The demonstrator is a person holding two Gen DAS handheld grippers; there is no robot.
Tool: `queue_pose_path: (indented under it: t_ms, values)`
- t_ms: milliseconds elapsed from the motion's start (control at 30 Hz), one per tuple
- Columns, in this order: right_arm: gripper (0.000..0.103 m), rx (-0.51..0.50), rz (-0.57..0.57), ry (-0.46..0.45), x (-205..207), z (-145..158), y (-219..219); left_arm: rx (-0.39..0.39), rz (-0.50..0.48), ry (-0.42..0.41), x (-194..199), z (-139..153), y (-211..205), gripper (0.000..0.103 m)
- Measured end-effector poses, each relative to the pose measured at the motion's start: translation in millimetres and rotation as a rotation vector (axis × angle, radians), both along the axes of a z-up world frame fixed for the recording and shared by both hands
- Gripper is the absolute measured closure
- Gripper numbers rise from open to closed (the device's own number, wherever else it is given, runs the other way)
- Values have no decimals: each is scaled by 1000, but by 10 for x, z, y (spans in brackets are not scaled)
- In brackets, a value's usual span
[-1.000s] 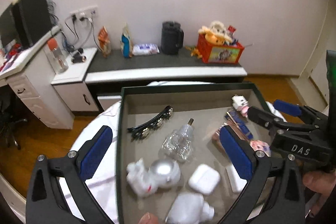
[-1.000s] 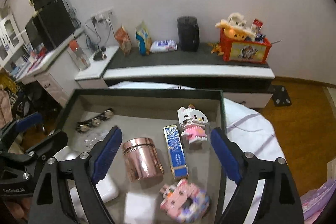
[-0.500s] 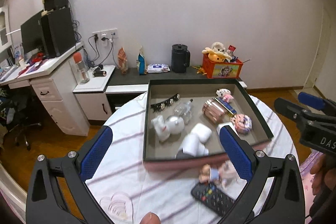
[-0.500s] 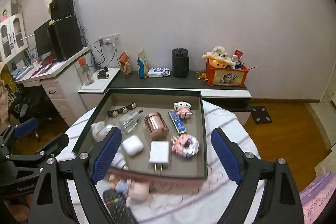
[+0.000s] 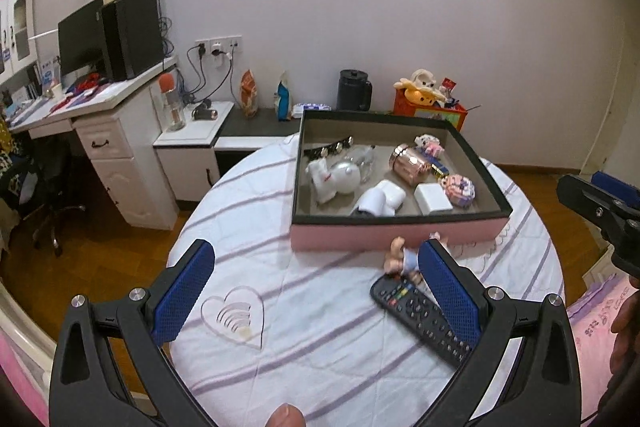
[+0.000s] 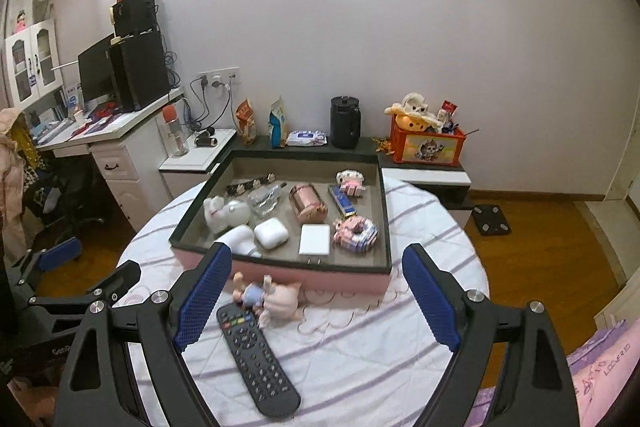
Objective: Organize rigid objects
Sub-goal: 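Withdraw both grippers from the pink box back over the table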
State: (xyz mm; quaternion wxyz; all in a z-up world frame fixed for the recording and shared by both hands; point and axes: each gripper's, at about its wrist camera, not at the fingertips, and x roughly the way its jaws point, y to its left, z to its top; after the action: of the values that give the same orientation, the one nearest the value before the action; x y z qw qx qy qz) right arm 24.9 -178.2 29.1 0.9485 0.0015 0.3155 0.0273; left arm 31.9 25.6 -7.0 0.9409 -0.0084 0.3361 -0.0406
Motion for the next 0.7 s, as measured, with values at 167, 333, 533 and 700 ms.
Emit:
queue_pose_path:
  t_ms: [167, 333, 533, 700]
  values:
    - [14, 12, 2, 34, -134, -153, -32, -15, 11, 29, -112, -110, 39, 0]
    - [14, 23, -3, 67, -210, -280, -71, -22, 11, 55, -197, -207, 45, 0]
    - [14, 30, -5, 84, -243, -339, -87, -21, 7, 62, -260, -239, 24, 0]
    - [14, 37, -1, 96, -234, -377, -91, -13, 2, 63, -286, -240, -16, 0]
